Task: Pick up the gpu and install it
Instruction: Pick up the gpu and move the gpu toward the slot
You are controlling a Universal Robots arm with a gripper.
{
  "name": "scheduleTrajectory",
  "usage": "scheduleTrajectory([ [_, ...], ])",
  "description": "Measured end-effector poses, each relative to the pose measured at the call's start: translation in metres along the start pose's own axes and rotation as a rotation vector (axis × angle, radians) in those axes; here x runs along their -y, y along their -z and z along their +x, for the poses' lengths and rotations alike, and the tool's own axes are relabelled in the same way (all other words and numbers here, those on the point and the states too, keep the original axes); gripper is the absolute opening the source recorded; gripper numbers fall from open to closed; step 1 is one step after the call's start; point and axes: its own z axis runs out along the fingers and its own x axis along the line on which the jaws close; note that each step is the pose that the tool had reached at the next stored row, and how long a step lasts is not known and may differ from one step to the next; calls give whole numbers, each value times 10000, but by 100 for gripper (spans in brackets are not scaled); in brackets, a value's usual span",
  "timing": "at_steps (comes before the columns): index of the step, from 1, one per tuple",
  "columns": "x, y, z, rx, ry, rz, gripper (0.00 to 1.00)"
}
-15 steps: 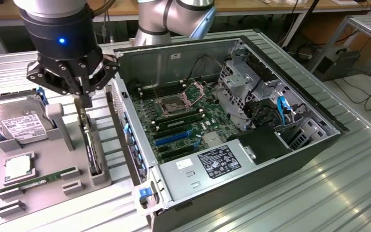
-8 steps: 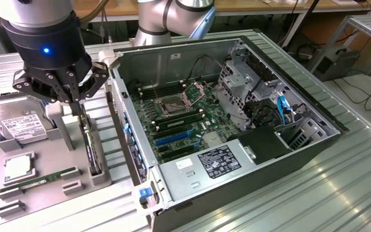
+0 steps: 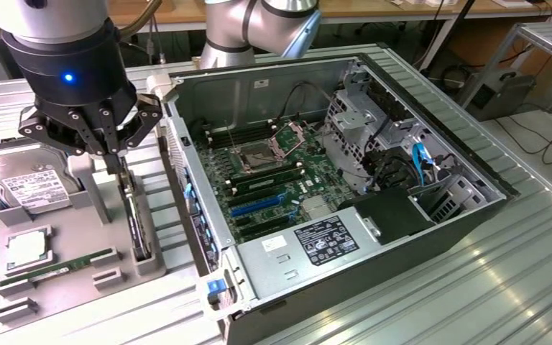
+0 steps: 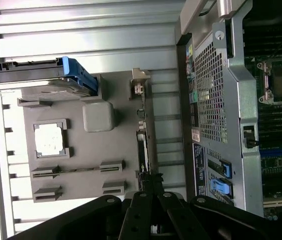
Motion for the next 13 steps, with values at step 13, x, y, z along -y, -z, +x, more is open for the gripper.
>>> scheduleTrajectory([
  [13,-28,-114,5,3,19,14,11],
])
